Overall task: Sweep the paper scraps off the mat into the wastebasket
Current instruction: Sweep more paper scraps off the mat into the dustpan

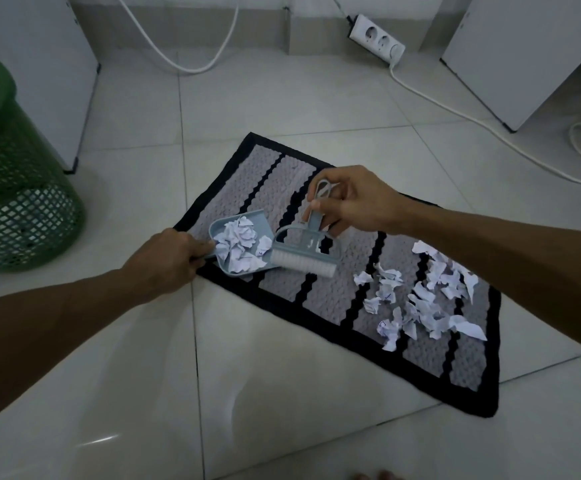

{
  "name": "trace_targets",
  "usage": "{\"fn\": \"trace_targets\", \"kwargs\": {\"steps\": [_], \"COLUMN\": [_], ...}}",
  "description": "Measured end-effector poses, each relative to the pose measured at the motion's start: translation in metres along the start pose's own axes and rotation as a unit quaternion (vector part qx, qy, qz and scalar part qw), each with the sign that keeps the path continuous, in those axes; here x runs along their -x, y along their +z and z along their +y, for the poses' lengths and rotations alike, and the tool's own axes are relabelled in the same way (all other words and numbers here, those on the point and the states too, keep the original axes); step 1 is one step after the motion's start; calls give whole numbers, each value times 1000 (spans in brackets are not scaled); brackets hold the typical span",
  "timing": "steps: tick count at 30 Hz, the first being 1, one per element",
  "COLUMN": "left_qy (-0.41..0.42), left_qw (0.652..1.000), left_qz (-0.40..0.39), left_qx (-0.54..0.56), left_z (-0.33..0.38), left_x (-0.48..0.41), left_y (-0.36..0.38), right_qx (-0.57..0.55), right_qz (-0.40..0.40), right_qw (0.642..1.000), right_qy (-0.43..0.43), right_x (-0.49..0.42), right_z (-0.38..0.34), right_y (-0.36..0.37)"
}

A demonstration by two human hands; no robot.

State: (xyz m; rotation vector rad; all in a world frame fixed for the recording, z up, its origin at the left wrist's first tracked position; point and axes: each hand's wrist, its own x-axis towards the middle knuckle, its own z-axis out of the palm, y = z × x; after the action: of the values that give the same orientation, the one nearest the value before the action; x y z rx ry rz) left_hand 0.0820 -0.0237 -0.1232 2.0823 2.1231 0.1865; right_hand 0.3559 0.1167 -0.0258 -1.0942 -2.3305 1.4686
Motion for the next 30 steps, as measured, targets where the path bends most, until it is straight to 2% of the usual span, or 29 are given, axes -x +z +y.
{"fn": "trace_targets", "kwargs": {"steps": [3, 5, 9, 12, 15, 18, 21, 25, 28, 30], "left_qy": [11, 21, 30, 63, 80, 95, 102, 107, 115, 123], "left_qw": [1000, 1000, 1000, 998, 995, 993, 992, 991, 988, 986], "left_qz": [6, 7, 7, 28, 46, 56, 47, 34, 43, 47], "left_qx": [8, 8, -2, 11, 31, 45, 56, 73, 96, 104], "left_z": [-1, -3, -5, -6, -1, 7, 12, 22, 34, 41], "left_x": [1, 0, 1, 8, 16, 20, 18, 16, 15, 15], "left_y": [0, -1, -1, 3, 9, 13, 16, 18, 21, 26], "right_qx": [30, 69, 54, 51, 187, 243, 231, 162, 158, 155], "right_qz": [-48, -43, 27, 119, 218, 208, 195, 242, 266, 249], "right_qw": [998, 997, 998, 992, 957, 947, 953, 953, 948, 954], "right_qy": [9, 6, 18, -1, -27, -6, -37, -85, -74, -56], "right_x": [1, -1, -5, -4, -2, 2, 4, 0, 2, 10], "right_z": [3, 9, 2, -2, 11, 26, 25, 7, 5, 9], "right_y": [6, 7, -19, -40, -35, -1, 38, 48, 38, 38]}}
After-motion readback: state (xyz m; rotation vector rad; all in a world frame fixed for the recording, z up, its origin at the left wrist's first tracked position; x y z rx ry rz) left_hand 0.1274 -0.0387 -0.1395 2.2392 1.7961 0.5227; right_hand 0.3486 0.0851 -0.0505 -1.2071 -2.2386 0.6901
